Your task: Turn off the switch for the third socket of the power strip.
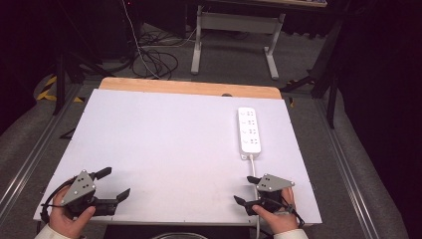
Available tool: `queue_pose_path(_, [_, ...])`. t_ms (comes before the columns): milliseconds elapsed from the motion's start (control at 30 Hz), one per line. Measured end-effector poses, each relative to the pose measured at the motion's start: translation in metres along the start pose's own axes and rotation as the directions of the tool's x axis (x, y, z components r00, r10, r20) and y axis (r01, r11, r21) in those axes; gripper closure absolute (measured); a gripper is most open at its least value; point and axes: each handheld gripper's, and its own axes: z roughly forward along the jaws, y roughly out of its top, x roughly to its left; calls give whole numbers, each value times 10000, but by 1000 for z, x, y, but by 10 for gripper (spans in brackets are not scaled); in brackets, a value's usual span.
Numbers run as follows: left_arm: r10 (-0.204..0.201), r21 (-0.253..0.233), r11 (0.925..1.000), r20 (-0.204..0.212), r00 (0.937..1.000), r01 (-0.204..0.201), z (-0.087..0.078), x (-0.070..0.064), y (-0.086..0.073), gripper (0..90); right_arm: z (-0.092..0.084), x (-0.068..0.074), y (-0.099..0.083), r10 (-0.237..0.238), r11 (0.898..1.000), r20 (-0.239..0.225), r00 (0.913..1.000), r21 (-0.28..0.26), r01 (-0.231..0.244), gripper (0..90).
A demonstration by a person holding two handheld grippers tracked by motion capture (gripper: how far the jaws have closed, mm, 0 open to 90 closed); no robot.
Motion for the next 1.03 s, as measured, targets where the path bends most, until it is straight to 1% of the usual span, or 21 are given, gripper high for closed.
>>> queue_pose_path(33, [-69, -17, 10000, 14, 10000, 69, 0, 0, 0, 87, 0, -1, 0, 108, 9999, -38, 9999, -69, -108, 190])
queue_pose_path(67, [-37, -4, 10000, 22, 10000, 37, 0, 0, 0, 87, -1, -1, 0, 208, 9997, -79, 9998, -132, -209, 188])
queue_pose_path(233, [-21, -29, 10000, 60, 10000, 21, 0, 0, 0, 87, -5, -3, 1, 264, 9989, 97, 9996, -384, -261, 185])
queue_pose_path(500, [-40, -95, 9999, 85, 10000, 40, -1, 1, 0, 87, -6, -3, 1, 274, 9984, 180, 9995, -502, -265, 184])
queue_pose_path(600, [-38, -100, 9999, 75, 10000, 38, -1, 1, 0, 87, -7, -3, 1, 226, 9987, 223, 9995, -470, -215, 185])
queue_pose_path(867, [-200, -111, 9997, 41, 9998, 200, -1, 1, 1, 87, -7, -3, 1, 225, 9987, 238, 9995, -472, -214, 185])
queue_pose_path(933, [-248, -137, 9996, 47, 9997, 249, -1, 1, 1, 87, -8, -3, 1, 188, 9987, 305, 9994, -476, -173, 185])
queue_pose_path(1033, [-148, -139, 9998, 4, 9999, 148, -1, 2, 0, 87, -10, -3, 2, 158, 9981, 419, 9990, -603, -133, 185])
